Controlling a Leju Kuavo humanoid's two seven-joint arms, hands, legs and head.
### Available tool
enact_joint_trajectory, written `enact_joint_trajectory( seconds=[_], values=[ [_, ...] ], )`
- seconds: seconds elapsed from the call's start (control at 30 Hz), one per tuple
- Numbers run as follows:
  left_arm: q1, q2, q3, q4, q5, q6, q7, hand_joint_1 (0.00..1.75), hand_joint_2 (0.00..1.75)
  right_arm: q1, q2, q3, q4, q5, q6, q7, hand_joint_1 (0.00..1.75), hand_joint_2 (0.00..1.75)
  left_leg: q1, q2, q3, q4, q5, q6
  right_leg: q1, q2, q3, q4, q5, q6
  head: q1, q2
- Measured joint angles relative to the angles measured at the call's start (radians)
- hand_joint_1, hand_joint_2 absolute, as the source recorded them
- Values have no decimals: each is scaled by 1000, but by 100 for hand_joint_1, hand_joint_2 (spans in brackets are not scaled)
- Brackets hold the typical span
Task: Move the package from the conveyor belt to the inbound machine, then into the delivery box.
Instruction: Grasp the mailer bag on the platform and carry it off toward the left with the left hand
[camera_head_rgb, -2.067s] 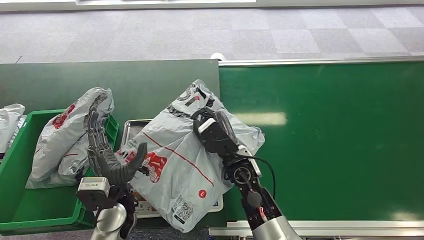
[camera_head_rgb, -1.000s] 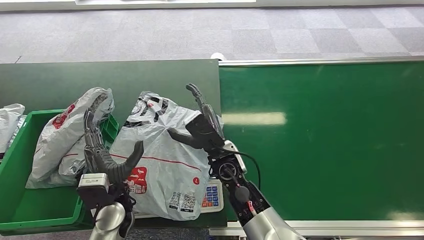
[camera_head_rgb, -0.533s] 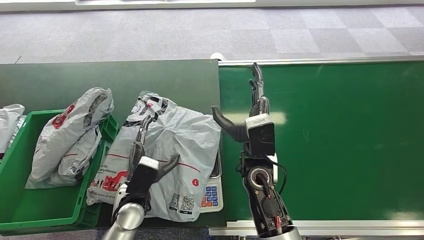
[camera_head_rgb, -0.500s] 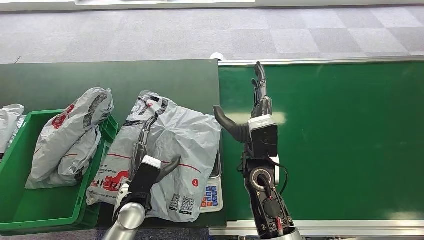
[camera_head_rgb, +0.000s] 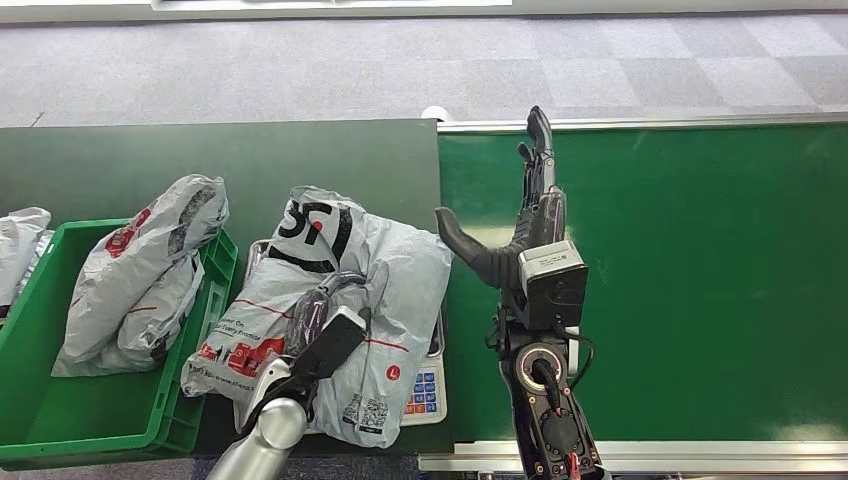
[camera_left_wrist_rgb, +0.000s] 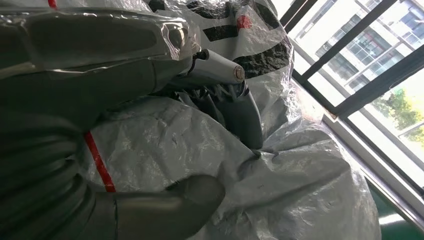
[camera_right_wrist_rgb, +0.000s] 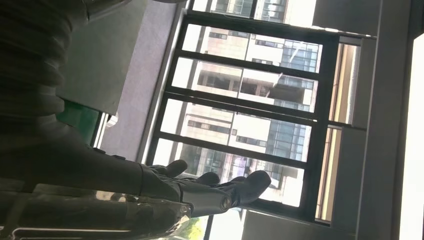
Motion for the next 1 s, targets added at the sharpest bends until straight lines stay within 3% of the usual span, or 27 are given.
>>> enact_joint_trajectory(
  seconds=[0.43,0.57,0.77,1.0],
  values=[
    [0,-1,1,-4,-26,-44,9,175,175,11,-2,0,-5,4,-5,2,0,175,0,0,2,0,0,0,0,0,2,0,0,0,0,0],
    [16,-6,4,-37,32,-36,-31,174,175,20,-6,-2,-12,7,-19,4,0,175,0,0,2,0,0,0,0,0,2,0,0,0,0,0],
    [76,-3,-4,-240,161,78,-163,175,175,54,-19,-20,-34,2,-39,-9,0,175,0,0,0,0,0,0,0,0,0,0,0,0,0,0],
    [88,24,-28,-466,162,156,-235,175,175,82,-33,-67,-27,-28,-42,-42,0,175,0,0,0,0,0,0,0,0,-1,0,0,0,0,0]
  ],
)
